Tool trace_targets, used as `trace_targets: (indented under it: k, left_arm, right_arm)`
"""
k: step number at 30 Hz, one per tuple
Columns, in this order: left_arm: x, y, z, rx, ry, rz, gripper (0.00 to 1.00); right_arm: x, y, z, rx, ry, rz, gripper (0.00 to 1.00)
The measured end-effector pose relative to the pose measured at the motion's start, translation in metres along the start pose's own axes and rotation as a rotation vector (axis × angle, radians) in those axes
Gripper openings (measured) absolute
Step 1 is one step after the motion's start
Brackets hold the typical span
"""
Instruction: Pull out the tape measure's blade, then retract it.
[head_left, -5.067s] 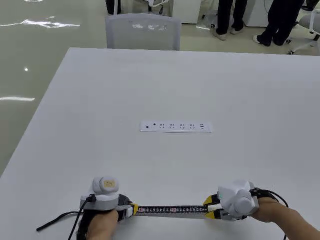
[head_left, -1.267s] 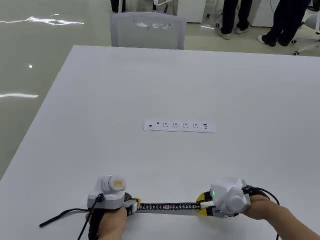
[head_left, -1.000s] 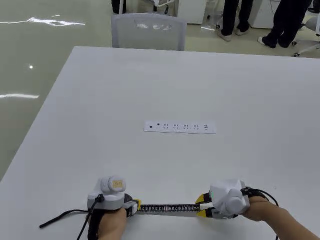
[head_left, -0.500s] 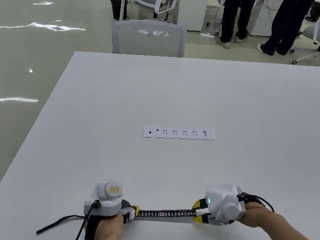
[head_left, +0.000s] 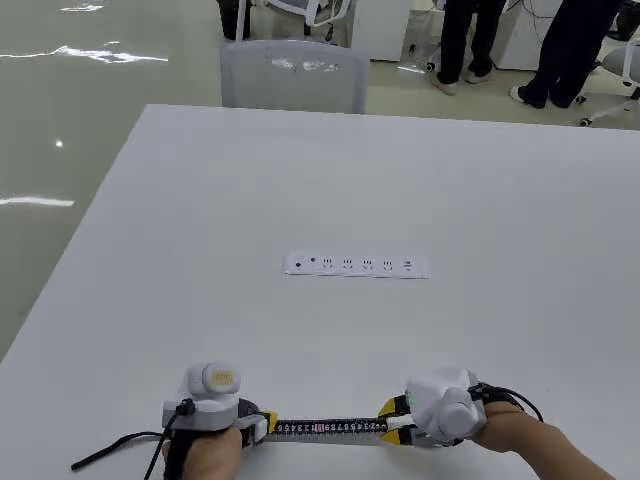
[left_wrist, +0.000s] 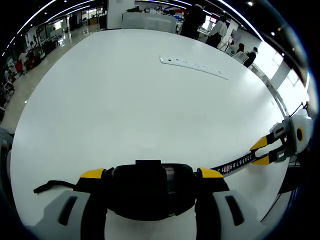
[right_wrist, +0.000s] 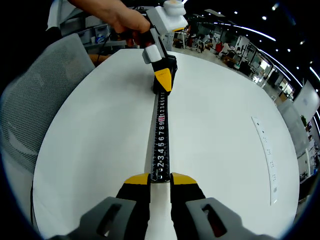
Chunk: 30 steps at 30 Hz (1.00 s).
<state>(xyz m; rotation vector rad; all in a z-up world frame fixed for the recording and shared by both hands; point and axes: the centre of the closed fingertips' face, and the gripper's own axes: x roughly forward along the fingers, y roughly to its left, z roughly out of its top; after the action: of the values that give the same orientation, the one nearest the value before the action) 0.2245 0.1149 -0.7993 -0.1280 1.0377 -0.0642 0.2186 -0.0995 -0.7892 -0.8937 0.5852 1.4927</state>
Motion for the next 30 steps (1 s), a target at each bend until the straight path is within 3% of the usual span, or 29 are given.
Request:
trace_targets:
  k: [8,30]
  left_arm:
    - [-0.0020,-0.0032,0.0022,0.003,0.003,-0.015,0.68]
    - [0.0004,0.0021,0.0010,-0.021,0.010,-0.057,0.68]
  right_arm:
    - [0.0012,0.0001,0.0032,-0.004,-0.002,0.000,0.14]
    - [0.0051,-0.0021,0.0104,-0.010,-0.017,0.005,0.14]
